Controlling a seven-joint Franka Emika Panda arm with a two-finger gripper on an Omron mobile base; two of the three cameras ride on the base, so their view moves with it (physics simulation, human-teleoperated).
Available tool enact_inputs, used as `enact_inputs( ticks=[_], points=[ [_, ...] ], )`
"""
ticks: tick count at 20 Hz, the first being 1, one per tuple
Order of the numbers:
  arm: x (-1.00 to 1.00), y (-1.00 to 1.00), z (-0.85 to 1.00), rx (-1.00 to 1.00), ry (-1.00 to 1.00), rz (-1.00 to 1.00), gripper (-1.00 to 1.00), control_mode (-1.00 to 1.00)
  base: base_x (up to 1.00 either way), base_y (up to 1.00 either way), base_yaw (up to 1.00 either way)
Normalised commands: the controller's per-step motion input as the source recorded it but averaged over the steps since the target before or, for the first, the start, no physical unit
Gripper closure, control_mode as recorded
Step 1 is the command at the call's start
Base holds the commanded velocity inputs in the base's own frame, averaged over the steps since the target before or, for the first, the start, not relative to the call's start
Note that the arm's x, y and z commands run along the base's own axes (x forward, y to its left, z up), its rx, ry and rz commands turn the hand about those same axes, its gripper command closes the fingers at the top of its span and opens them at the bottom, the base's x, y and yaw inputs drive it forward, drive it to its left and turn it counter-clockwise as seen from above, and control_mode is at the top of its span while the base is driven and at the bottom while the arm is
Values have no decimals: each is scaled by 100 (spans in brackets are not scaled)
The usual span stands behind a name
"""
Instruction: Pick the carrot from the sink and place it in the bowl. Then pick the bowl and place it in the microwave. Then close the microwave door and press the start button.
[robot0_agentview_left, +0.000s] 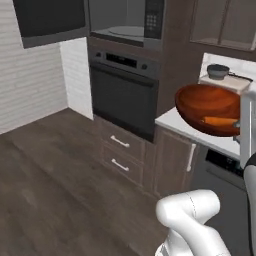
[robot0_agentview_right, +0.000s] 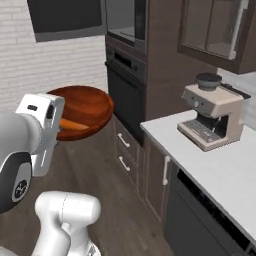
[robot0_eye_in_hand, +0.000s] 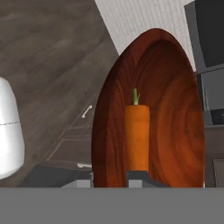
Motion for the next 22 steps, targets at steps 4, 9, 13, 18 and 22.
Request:
enact_inputs(
  ticks=[4,9,13,18,22],
  points=[
    [0,0,0,0,0,0,100,100,98,100,-52],
    [0,0,0,0,0,0,100,100,92,100,-52],
    [0,0,0,0,0,0,100,100,81,100,-51],
    [0,0,0,0,0,0,100,100,66,100,-46],
    [0,0,0,0,0,0,100,100,50,100,-22]
  ],
)
